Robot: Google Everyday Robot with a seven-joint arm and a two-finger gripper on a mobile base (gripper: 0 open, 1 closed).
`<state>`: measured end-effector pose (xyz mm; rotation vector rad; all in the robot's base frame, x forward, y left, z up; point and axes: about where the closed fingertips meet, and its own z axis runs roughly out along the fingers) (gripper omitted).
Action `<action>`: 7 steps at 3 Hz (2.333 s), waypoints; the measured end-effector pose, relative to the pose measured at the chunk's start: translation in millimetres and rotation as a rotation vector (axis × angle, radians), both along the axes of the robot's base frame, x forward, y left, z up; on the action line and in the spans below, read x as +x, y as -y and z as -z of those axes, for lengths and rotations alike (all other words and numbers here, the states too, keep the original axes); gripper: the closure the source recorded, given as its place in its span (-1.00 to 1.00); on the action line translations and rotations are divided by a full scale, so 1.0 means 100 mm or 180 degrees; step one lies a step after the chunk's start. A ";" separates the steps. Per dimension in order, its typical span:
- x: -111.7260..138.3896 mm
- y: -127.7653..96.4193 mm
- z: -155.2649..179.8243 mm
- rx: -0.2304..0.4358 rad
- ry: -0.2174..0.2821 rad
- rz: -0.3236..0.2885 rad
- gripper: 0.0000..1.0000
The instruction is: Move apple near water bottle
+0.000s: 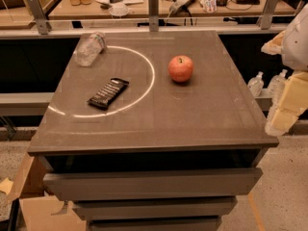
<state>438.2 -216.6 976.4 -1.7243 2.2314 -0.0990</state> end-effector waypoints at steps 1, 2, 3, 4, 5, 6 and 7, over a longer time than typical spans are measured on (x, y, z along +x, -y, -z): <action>0.00 0.00 0.00 0.0000 0.0000 0.0000 -1.00; 0.16 0.08 0.03 0.0330 0.0137 0.0188 -1.00; 0.46 0.31 0.16 0.0925 0.0381 0.0469 -1.00; 0.95 0.47 0.23 0.1627 0.0819 0.0554 -1.00; 1.19 0.50 0.25 0.1772 0.0825 0.0510 -1.00; 1.22 0.50 0.25 0.1785 0.0825 0.0505 -1.00; 1.30 0.34 0.34 0.1969 0.0817 0.0428 -1.00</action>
Offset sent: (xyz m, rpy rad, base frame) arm 0.0553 -0.0306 -0.0090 0.3361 -0.1198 -0.1891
